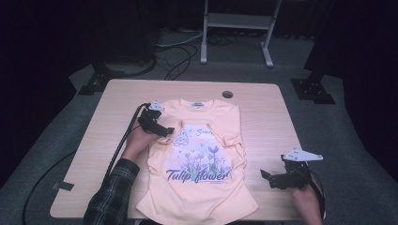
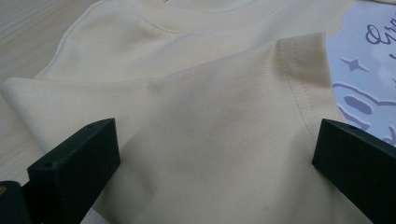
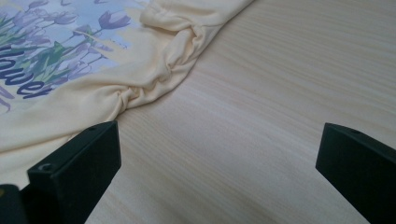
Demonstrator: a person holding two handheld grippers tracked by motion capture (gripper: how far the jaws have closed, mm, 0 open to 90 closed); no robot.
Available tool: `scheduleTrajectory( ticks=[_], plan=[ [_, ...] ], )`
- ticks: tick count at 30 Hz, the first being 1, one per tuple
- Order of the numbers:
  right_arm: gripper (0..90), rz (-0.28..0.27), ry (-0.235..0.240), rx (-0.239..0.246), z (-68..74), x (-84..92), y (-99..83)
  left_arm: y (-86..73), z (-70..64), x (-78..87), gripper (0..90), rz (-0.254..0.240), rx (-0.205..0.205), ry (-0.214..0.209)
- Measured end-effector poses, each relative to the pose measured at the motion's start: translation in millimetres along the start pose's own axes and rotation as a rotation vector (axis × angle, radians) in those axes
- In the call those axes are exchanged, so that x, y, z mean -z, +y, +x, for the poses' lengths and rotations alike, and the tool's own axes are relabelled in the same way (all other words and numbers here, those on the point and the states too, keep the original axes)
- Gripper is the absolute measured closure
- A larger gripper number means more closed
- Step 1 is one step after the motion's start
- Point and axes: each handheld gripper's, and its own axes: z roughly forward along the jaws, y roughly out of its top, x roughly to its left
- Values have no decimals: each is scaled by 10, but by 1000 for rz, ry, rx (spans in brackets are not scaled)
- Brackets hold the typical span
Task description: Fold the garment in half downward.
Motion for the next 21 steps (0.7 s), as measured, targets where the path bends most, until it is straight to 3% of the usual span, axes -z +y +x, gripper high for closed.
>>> scheduleTrajectory(
  ticks=[11, 21],
  plan=[
    [0, 6, 48, 27, 12, -179, 265, 3, -8, -4, 3, 0, 11, 9],
    [0, 18, 34, 30, -12, -320, 454, 3, -9, -4, 2, 1, 9, 9]
  ],
)
